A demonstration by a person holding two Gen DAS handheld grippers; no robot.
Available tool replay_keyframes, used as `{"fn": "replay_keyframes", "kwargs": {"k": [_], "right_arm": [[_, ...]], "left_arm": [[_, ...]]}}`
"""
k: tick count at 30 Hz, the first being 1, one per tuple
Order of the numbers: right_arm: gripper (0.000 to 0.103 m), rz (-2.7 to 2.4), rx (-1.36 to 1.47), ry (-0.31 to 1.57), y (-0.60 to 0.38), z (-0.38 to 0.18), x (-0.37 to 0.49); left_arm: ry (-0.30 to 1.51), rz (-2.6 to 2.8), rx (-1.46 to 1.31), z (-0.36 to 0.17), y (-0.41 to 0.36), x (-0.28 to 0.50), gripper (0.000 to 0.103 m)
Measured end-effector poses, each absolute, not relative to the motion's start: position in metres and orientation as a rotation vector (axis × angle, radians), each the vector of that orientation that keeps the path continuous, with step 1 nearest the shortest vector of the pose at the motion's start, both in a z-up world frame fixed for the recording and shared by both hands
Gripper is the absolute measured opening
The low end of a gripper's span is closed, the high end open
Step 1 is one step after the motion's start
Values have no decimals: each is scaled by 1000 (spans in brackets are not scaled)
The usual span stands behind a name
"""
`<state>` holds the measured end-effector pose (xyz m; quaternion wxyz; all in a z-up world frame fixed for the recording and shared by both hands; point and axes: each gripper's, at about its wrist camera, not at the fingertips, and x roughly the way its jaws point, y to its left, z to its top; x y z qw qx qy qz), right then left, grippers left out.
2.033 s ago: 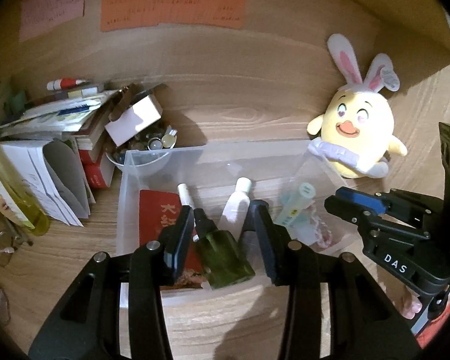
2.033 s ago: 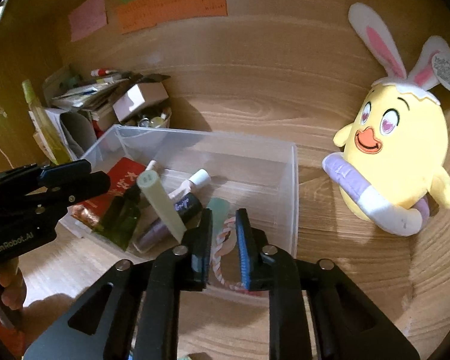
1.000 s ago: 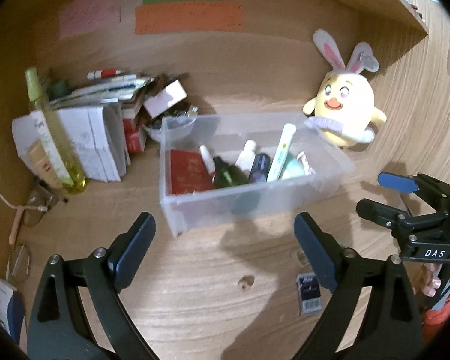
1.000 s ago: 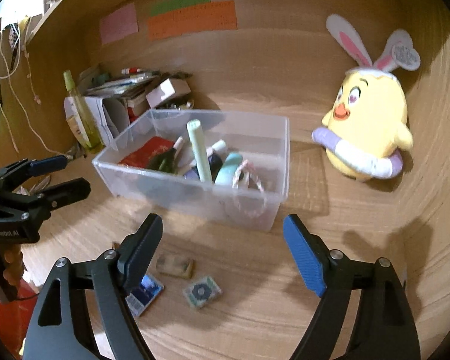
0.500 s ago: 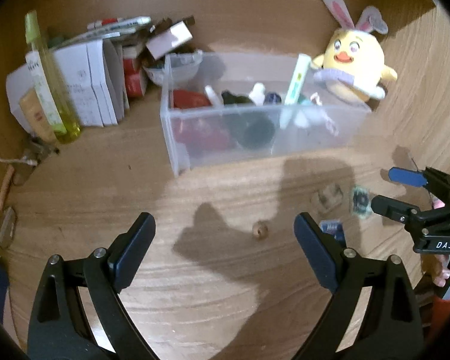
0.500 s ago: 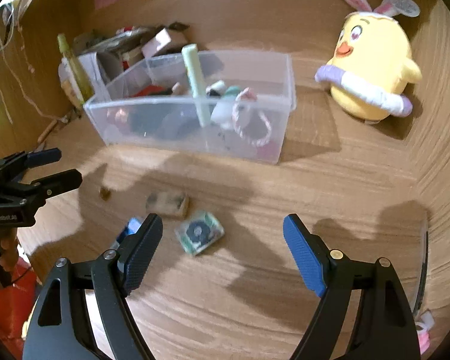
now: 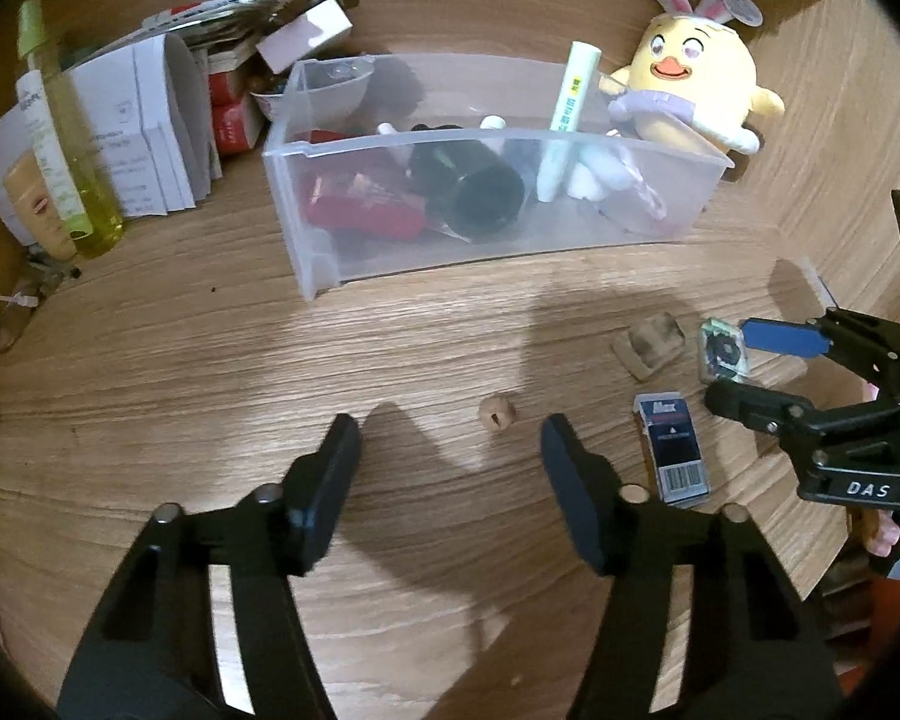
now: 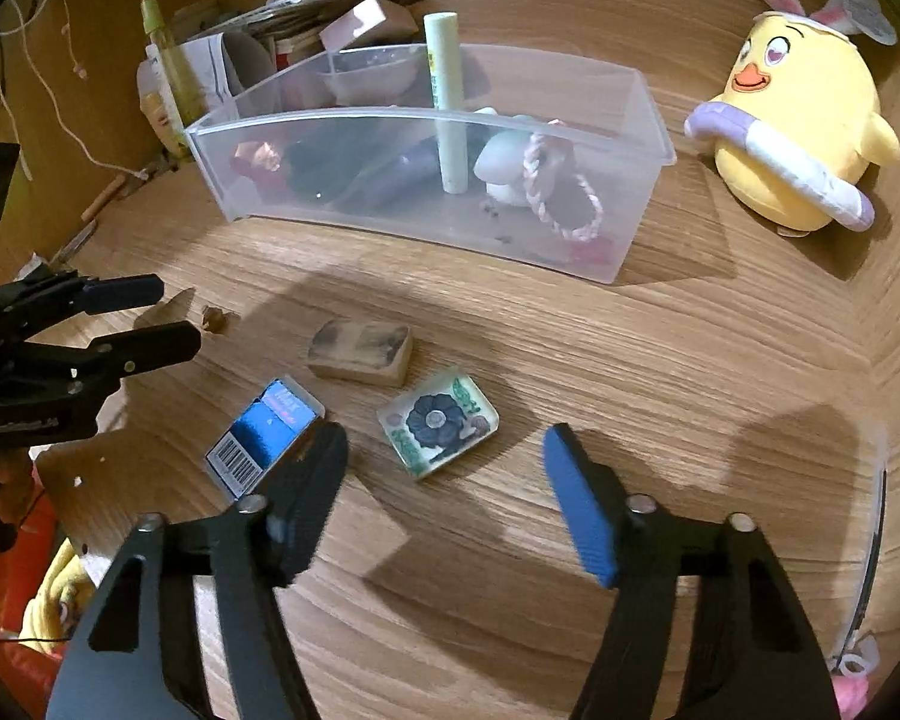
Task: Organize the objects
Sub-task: 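Move both tools back toward the remaining items on the desk, then grasp the square green badge with the right tool while the left tool grasps the small brown bead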
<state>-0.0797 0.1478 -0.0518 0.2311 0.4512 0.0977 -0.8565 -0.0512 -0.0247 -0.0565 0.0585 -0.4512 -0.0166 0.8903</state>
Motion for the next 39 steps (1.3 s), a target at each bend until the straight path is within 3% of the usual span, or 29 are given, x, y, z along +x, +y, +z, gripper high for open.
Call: {"fn": "replay_keyframes", "kwargs": {"k": [5, 13, 24, 39], "right_arm": [[38, -2366, 1227, 274, 147, -52, -83], [37, -2400, 1217, 258, 152, -51, -87], [37, -2427, 1151, 232, 154, -33, -83], [37, -2481, 1015, 210, 153, 6, -89]], "left_arm": [[-45, 2674, -1363, -59, -16, -55, 43], [-40, 2671, -1356, -59, -12, -57, 13], [-42, 2723, -1285, -47, -11, -56, 12], [-83, 2827, -1067, 8, -16, -56, 12]]}}
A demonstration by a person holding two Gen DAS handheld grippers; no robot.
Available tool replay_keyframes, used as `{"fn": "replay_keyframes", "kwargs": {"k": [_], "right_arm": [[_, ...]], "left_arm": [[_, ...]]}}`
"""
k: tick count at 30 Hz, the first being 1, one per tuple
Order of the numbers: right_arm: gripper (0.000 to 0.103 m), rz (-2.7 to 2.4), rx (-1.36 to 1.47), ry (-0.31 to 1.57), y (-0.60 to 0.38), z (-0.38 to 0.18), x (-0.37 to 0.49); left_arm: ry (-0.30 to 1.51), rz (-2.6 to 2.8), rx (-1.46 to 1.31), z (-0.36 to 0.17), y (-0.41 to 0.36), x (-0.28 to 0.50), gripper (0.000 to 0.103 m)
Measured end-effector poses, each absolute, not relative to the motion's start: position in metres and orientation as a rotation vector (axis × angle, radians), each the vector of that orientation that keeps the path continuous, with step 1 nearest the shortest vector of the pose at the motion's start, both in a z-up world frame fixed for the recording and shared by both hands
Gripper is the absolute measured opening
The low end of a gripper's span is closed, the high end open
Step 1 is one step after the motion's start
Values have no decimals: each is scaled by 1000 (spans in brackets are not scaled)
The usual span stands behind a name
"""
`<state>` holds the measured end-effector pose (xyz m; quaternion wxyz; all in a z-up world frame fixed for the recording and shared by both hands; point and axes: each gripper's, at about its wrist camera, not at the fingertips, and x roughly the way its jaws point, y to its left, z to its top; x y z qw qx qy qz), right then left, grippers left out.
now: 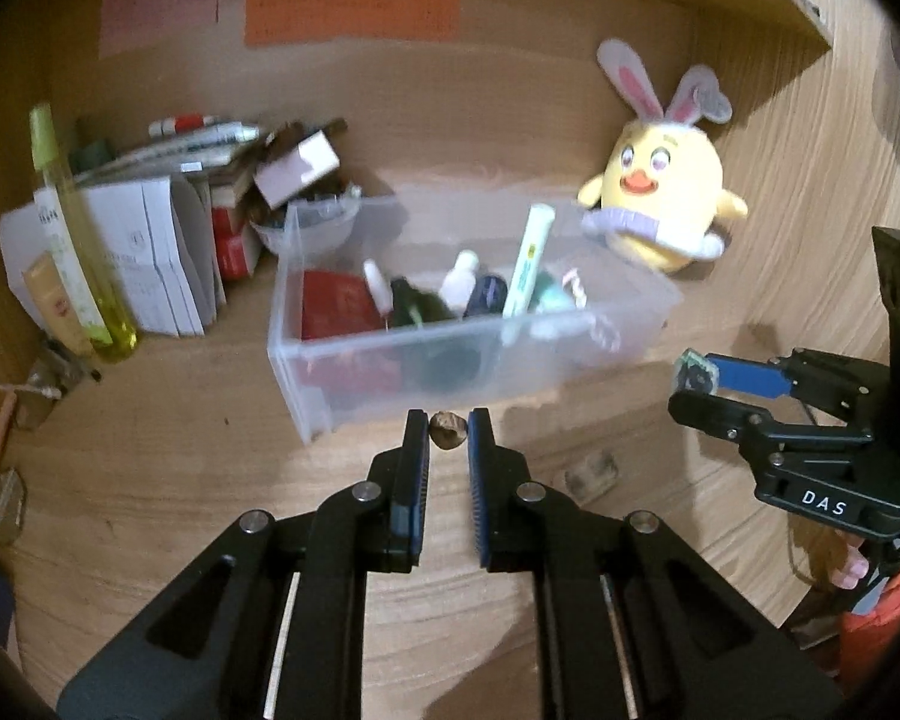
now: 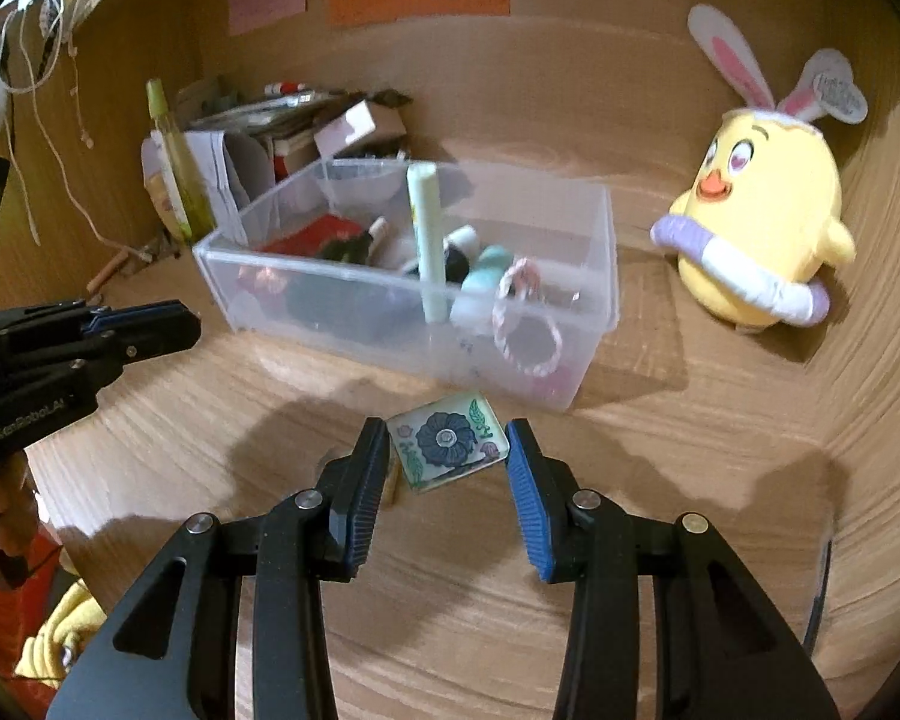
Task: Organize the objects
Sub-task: 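Carry the badge into the box with the right tool while the left tool drops the bead in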
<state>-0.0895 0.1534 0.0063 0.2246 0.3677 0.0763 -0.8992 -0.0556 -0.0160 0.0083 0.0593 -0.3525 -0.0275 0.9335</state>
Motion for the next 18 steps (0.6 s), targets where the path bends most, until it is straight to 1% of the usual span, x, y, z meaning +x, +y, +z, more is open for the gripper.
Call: {"fn": "replay_keyframes", "kwargs": {"k": [9, 18], "right_arm": [[37, -2507, 940, 163, 150, 27, -104], [37, -2525, 930, 150, 149, 33, -130]], "left_arm": [[-121, 2899, -967, 35, -28, -67, 12], [-131, 2964, -926, 48, -47, -78, 12]]}}
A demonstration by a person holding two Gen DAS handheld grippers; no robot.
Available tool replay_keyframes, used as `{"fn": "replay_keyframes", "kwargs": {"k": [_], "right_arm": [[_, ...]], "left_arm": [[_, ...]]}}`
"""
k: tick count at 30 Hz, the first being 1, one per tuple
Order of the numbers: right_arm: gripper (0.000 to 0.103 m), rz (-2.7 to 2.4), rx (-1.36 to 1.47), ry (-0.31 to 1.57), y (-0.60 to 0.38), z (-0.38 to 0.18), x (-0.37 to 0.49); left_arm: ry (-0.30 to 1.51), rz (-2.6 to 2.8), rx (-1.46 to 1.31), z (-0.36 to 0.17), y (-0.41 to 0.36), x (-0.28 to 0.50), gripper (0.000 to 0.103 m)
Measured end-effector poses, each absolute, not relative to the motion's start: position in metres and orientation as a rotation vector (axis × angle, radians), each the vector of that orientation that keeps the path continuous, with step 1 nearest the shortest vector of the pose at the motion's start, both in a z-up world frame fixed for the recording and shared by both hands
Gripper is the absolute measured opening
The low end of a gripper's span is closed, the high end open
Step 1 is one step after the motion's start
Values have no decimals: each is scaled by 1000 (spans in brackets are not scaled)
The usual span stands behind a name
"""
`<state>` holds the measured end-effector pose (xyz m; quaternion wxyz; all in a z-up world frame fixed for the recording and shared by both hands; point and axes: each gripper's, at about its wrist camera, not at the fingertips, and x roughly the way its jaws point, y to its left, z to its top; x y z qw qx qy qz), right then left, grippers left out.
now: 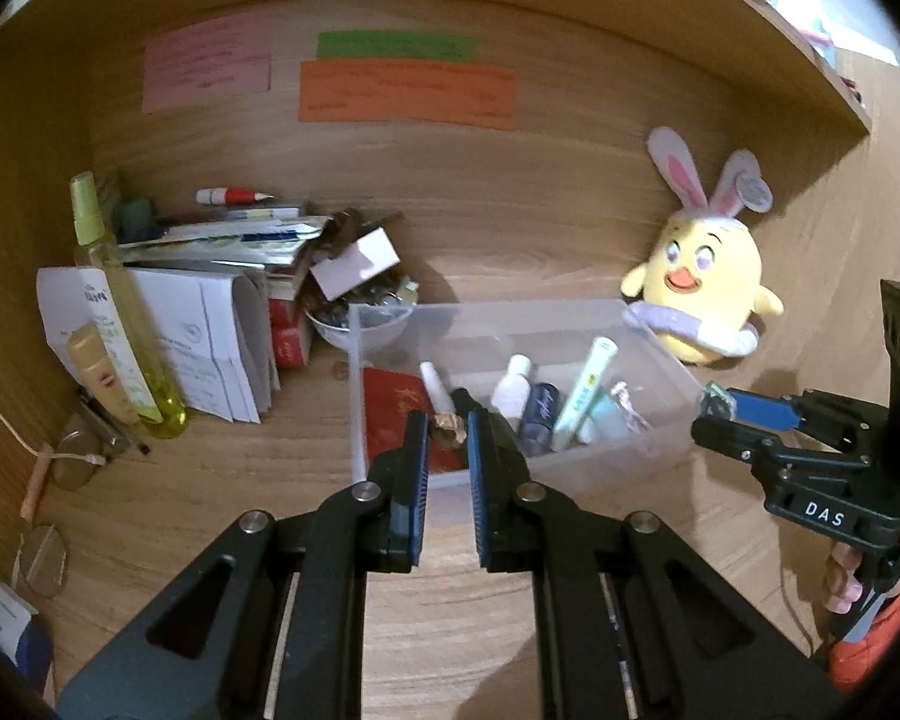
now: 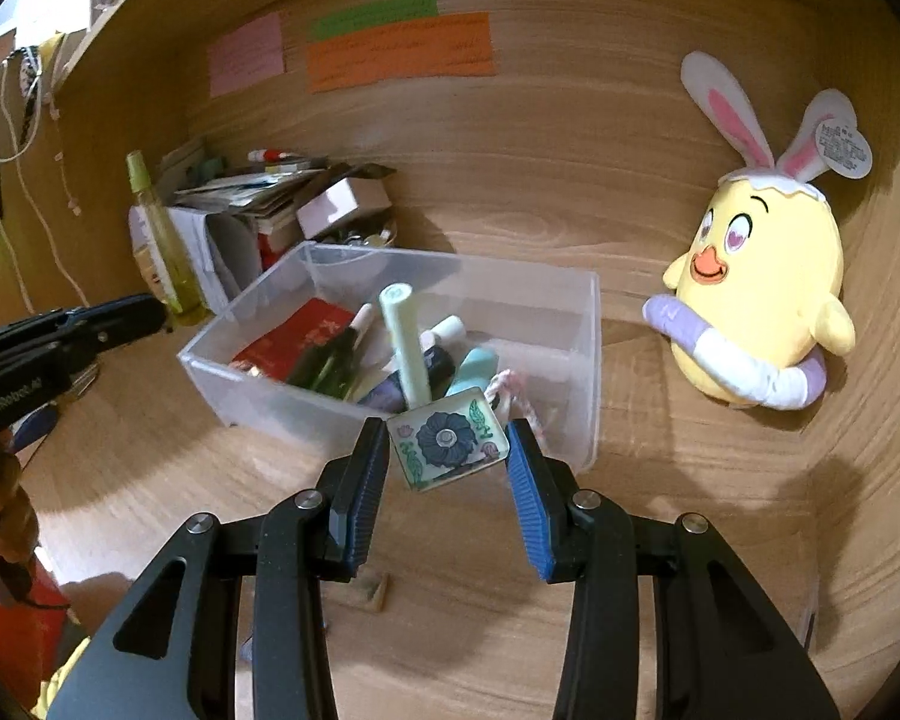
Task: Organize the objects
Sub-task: 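Carry the badge into the box with the right tool while the left tool drops the bead in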
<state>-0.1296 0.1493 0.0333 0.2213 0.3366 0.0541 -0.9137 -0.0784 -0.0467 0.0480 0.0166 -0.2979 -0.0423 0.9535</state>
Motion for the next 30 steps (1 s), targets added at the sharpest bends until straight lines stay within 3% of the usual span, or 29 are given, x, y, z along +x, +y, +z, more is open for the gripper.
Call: {"fn": "replay_keyframes", "kwargs": {"k": [30], "right_arm": [[37, -2552, 1083, 127, 142, 2, -190]], "left_arm": [[-269, 2888, -1128, -2, -64, -143, 12]]}}
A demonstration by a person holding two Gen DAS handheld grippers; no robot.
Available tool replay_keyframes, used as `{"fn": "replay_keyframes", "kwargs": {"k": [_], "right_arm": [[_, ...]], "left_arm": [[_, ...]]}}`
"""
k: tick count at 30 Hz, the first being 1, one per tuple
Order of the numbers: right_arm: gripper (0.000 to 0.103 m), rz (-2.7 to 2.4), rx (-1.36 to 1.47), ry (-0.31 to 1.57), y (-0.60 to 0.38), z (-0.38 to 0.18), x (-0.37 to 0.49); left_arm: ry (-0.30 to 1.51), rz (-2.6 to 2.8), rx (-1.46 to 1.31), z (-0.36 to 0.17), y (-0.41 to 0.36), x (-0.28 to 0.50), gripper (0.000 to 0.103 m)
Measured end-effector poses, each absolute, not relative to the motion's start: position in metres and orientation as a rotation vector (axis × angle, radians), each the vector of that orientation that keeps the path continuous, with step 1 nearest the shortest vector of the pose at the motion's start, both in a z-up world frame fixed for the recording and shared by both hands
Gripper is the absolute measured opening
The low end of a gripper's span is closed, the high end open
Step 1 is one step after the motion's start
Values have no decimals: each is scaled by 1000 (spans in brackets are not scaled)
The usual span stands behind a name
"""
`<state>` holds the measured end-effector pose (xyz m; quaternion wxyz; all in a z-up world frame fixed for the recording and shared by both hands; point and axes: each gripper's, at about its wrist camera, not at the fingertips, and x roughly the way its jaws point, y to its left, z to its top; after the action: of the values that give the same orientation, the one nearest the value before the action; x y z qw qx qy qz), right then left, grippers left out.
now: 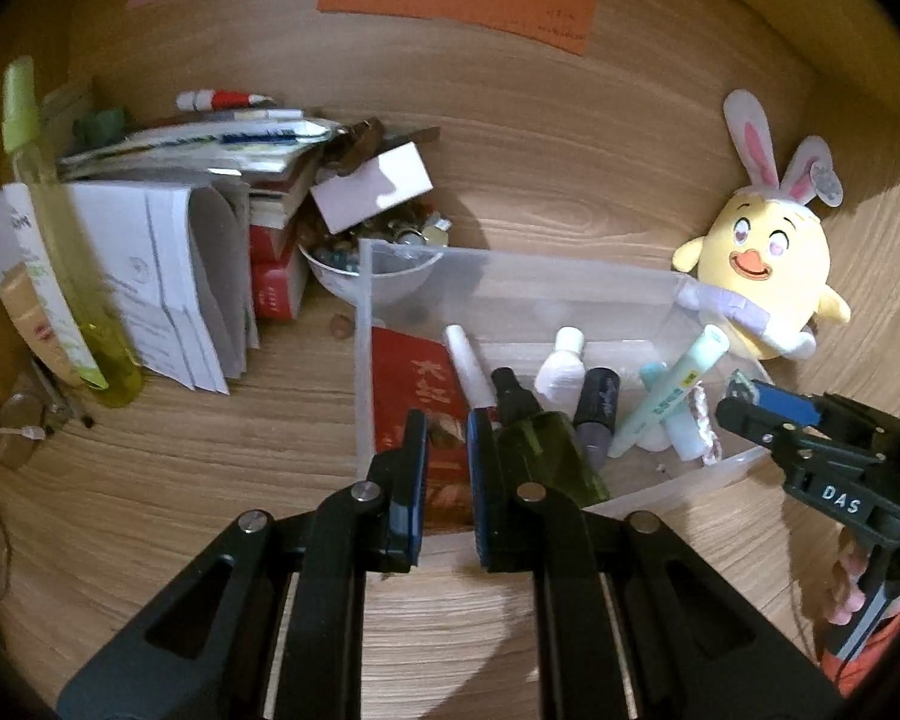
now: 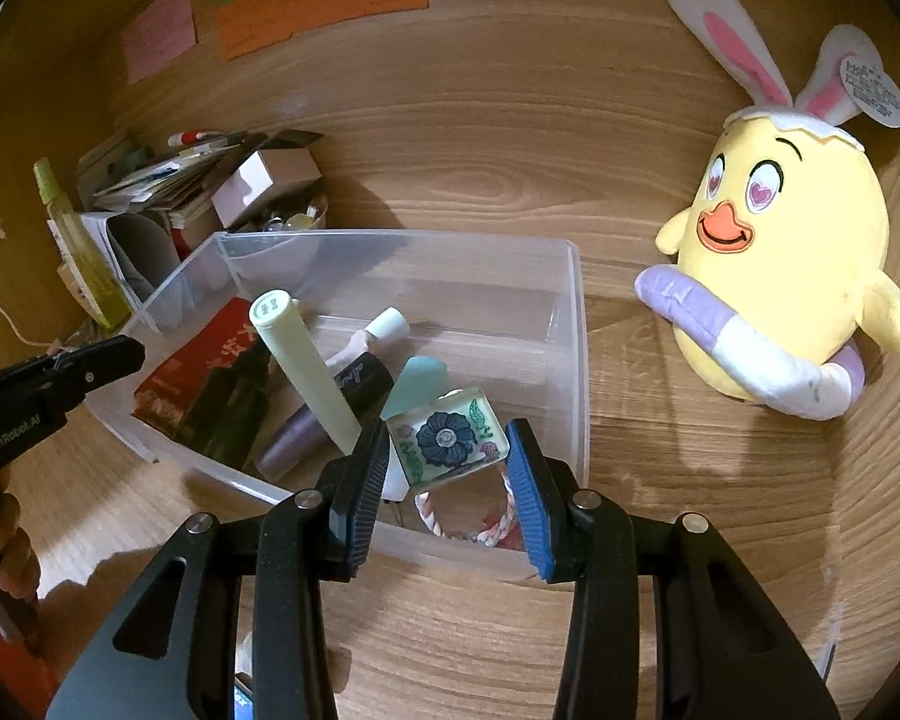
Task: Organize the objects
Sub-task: 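Carry the badge into the box with the right tool while the left tool drops the bead in, then open both tools and move them toward the wooden block and blue card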
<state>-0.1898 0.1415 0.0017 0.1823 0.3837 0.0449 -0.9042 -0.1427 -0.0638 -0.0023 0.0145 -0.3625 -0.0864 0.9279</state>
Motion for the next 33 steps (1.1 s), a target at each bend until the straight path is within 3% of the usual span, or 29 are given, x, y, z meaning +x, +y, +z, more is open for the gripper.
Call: {"fn": "replay_keyframes", "kwargs": {"k": [7, 9, 12, 20, 28, 33], "right_arm": [[38, -2563, 1080, 160, 139, 3, -188], [47, -2556, 1078, 149, 139, 4, -187], [60, -2576, 1054, 154, 140, 8, -182], [63, -2579, 1030, 154, 142, 17, -167], [78, -2583, 975, 194, 140, 25, -139], [81, -2557, 978, 208, 134, 23, -123]], "left_arm": [[-218, 2888, -1131, -5, -56, -143, 12], [-215, 2882, -1135, -4, -55, -142, 15], [-216, 2886, -1125, -1, -54, -139, 27], [-186, 2924, -1055, 16, -50, -122, 51], [-133, 2964, -997, 28, -44, -98, 74], [-114, 2975, -972, 33, -43, -81, 83]]}}
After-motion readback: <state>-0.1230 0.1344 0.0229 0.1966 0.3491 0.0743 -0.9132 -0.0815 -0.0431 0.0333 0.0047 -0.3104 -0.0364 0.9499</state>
